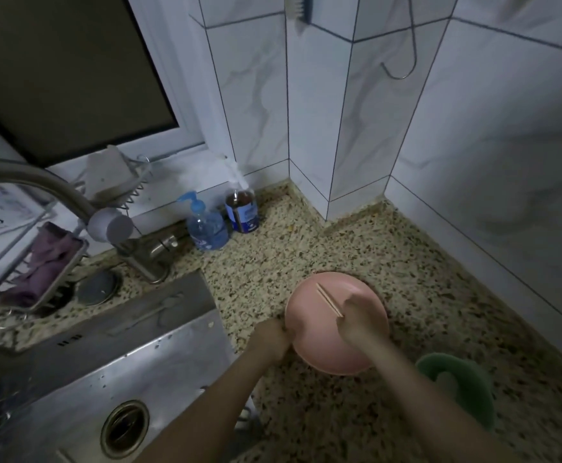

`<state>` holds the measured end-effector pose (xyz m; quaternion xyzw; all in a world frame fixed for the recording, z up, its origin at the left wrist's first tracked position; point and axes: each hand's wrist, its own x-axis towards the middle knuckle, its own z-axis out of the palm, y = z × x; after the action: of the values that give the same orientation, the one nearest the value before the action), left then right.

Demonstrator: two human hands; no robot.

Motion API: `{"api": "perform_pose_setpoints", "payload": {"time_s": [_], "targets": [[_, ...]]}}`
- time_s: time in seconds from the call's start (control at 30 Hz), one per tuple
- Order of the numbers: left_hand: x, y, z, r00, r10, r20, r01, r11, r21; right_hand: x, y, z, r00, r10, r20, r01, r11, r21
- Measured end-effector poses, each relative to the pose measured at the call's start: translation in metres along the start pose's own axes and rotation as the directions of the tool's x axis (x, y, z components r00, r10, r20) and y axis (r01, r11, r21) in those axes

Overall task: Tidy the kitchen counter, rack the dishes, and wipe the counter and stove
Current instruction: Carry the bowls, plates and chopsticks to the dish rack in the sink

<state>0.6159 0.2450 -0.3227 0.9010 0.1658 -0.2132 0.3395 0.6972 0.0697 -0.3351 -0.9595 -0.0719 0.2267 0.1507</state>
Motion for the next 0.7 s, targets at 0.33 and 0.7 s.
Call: {"api": "perform_pose_setpoints", "payload": {"time_s": [0.33, 0.7], "targets": [[-0.036, -0.020, -0.024, 0.985, -0.041, -0.165, 0.020, 0.992, -0.124, -0.015, -0.033, -0.019, 0.962, -0.233, -0.140, 0.256, 0.950, 0.180], [-0.125, -0.169, -0.087, 0.959, -0.172, -0.224, 0.094, 0.943, -0.320, -0.063, -0.159, 0.027, 0.901, -0.428, 0.075, 0.421, 0.902, 0.096]]}}
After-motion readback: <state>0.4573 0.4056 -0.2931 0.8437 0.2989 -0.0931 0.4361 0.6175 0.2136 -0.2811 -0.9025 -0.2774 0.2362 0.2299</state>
